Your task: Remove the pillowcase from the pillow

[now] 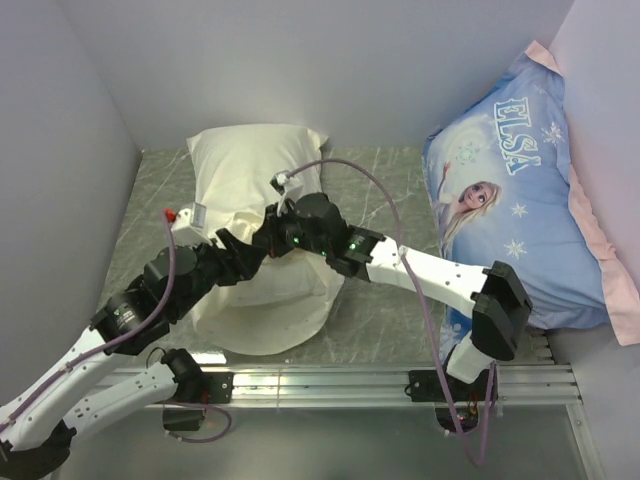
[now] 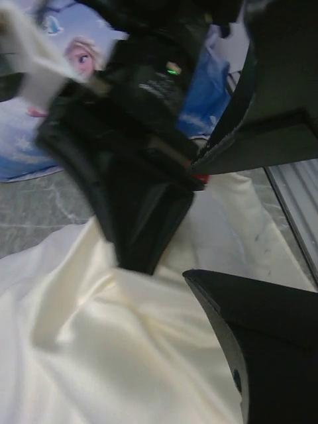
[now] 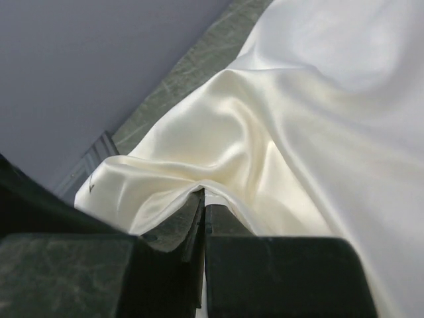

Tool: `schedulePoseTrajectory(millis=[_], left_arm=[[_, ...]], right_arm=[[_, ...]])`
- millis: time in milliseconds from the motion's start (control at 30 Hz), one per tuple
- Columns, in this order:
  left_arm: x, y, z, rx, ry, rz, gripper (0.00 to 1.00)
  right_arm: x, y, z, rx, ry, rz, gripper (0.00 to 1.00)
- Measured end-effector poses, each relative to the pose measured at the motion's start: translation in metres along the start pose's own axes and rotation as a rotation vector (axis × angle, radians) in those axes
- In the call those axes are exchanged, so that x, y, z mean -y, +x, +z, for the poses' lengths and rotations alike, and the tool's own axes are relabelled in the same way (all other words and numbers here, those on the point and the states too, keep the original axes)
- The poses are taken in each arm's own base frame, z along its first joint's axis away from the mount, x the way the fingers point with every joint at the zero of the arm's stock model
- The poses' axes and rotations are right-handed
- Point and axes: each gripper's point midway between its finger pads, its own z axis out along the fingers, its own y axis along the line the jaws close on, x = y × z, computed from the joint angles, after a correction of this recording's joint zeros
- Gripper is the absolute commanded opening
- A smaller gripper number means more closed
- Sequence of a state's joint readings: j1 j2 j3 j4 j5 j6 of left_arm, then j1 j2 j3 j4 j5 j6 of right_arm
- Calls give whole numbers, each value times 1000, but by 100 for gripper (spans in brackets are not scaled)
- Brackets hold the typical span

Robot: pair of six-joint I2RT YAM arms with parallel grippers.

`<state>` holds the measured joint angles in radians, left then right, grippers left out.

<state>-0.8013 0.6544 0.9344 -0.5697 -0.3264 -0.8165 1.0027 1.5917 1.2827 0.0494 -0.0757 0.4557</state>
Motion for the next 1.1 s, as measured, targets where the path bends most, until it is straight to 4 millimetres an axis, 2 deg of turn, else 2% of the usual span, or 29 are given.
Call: schedulePoseTrajectory(millis=[167,333,467,633,733,833,967,1100], left_arm=[[-2,34,4,-75,36,44,83],[-6,55,14,-100,21,109,86],[7,61,28,-114,-13,252,86],[42,38,31,-67,30,453,85],[58,17,28,-11,68,568,85],[69,5,27,35,108,688,87],[78,4,29,72,177,877,86],[84,12,36,95,234,1048,86]], right_arm=[[-2,-27,21,-29,-81,15,0],[-4,-39,19,-62,-130,28,0],[-5,-61,15,-72,-131,35,0],[-4,-96,5,-28,-139,37,0],[4,-102,1,-31,-135,50,0],[10,-108,-6,-46,-119,69,0],[1,-129,-18,-28,-136,70,0],[-16,-163,-31,29,-164,47,0]])
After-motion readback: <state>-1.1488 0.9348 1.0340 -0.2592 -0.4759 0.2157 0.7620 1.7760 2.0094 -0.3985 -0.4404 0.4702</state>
